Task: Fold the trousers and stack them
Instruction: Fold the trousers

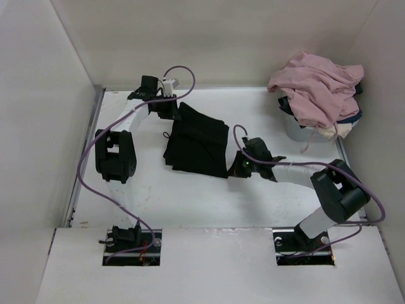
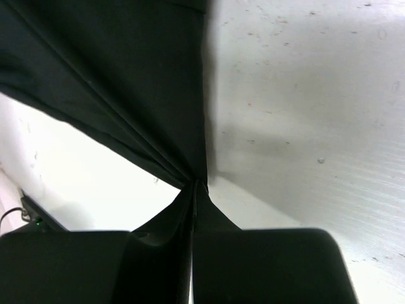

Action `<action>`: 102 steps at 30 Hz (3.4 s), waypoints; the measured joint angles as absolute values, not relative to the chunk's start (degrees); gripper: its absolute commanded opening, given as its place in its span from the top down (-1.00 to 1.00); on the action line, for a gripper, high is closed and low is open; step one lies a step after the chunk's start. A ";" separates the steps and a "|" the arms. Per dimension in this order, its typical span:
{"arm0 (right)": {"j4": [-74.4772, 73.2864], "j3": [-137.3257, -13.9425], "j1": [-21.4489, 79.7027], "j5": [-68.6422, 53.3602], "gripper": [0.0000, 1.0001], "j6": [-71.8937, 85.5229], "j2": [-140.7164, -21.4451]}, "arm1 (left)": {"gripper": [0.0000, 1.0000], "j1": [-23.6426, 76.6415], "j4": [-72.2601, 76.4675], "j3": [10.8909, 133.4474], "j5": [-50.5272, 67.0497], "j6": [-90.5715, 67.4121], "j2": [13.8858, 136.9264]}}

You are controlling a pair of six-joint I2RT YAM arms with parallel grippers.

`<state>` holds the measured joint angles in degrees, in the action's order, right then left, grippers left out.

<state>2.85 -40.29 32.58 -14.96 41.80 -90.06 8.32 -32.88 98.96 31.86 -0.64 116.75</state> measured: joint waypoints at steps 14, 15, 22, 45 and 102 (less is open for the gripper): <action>2.92 -38.57 32.71 -16.43 0.65 41.60 -88.66 | 0.33 6.15 -29.69 96.79 31.35 0.16 123.42; 2.59 -38.63 32.71 -16.53 0.58 41.56 -88.66 | 0.32 6.13 -29.34 96.33 31.14 0.47 123.28; 1.06 -38.81 32.10 -18.02 0.11 40.51 -87.11 | -0.08 4.36 -28.86 95.72 29.85 1.08 122.80; -27.03 -44.01 8.05 -4.32 -1.00 25.04 -51.90 | -1.00 -20.56 -29.56 73.80 25.61 -1.37 90.06; -32.62 -105.25 25.21 13.32 -0.34 18.44 -129.56 | -0.68 13.37 -24.14 51.48 19.66 3.36 91.92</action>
